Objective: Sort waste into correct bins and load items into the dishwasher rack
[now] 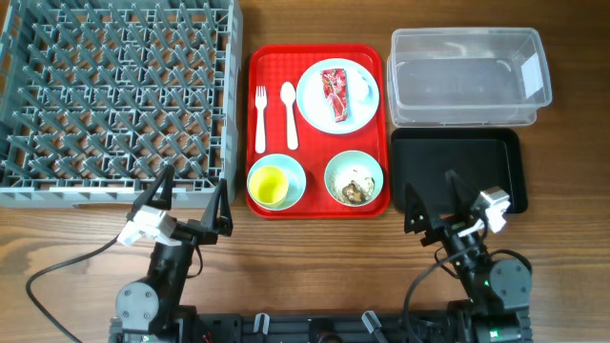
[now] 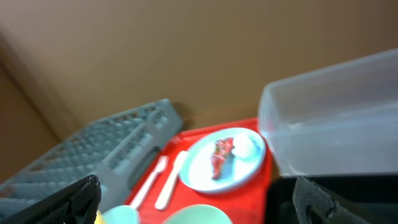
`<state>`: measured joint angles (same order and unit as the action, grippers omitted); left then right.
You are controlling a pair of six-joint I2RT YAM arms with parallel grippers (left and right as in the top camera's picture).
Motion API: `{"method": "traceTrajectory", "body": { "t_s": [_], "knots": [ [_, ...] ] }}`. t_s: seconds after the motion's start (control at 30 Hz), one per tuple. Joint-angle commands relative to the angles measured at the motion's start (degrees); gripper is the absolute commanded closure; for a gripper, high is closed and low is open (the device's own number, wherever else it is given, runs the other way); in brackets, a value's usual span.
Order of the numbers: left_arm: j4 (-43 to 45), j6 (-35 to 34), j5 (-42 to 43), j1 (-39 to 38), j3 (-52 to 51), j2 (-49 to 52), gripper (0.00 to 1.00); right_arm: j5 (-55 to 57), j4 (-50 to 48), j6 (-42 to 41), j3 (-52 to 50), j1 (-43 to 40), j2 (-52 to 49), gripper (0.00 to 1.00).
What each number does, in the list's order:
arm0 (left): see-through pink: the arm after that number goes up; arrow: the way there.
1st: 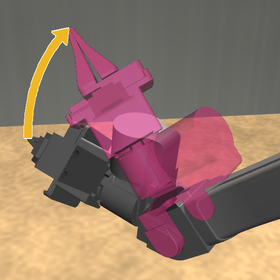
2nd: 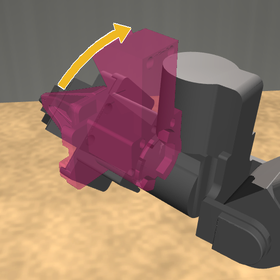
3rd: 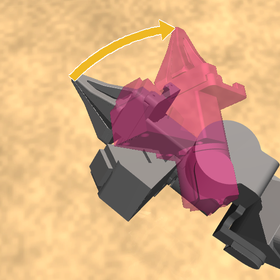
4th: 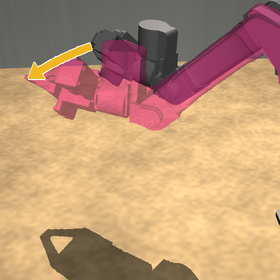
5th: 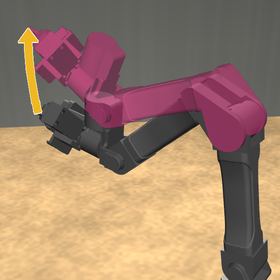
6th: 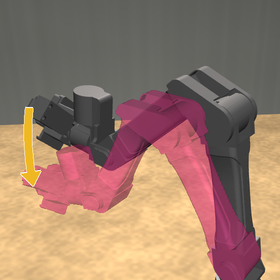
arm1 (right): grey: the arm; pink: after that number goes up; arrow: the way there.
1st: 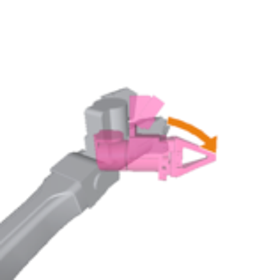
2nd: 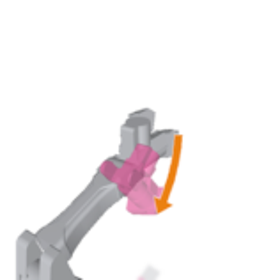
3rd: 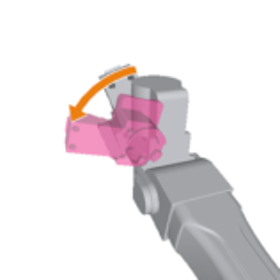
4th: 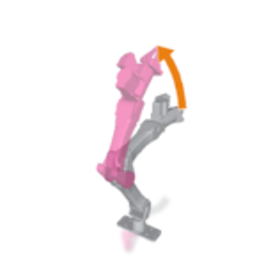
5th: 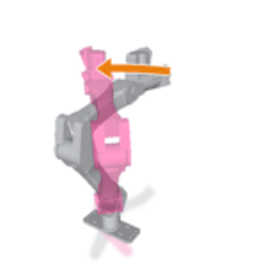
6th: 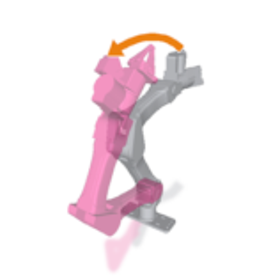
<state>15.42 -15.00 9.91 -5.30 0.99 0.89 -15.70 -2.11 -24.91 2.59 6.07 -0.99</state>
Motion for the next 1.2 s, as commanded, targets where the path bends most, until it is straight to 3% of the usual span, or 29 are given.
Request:
{"method": "traceTrajectory", "body": {
  "t_s": [0.0, 0.2, 0.33, 0.5, 0.6, 0.73, 0.97, 1.17],
  "knots": [
    [-4.63, -0.50, 0.90, -0.37, 5.90, 1.22, 0.00, -3.30, -0.37, 2.14, 9.97, -0.13, -0.74, 0.00],
    [-16.76, -0.52, 0.98, -0.37, 26.88, 16.44, 0.00, -4.96, 14.93, 6.95, 37.55, -0.13, -20.22, 0.00],
    [-33.38, -0.50, 4.33, -0.37, 46.29, 31.78, 0.00, -6.91, 34.42, 8.66, 58.51, -0.13, -37.59, 0.00],
    [-51.04, -0.50, 9.55, -0.37, 62.64, 46.14, 0.00, -6.88, 49.96, 15.89, 74.01, -0.13, -51.56, 0.00],
    [-57.92, -0.48, 11.15, -0.39, 67.65, 52.06, 0.00, -11.58, 52.81, 9.31, 76.04, -0.13, -56.06, 0.00],
    [-61.57, -1.40, 15.80, -0.37, 68.28, 55.17, 0.00, -21.05, 53.81, 14.43, 76.00, -0.13, -60.02, 0.00],
    [-65.61, -2.23, 18.99, -0.37, 68.28, 57.00, 0.00, -12.46, 62.64, 11.23, 76.00, 0.87, -63.54, 0.00],
    [-73.02, -1.92, 16.37, -0.37, 68.28, 61.29, 0.00, -6.32, 67.41, 9.68, 75.97, 13.68, -66.66, 0.01]
  ]
}}
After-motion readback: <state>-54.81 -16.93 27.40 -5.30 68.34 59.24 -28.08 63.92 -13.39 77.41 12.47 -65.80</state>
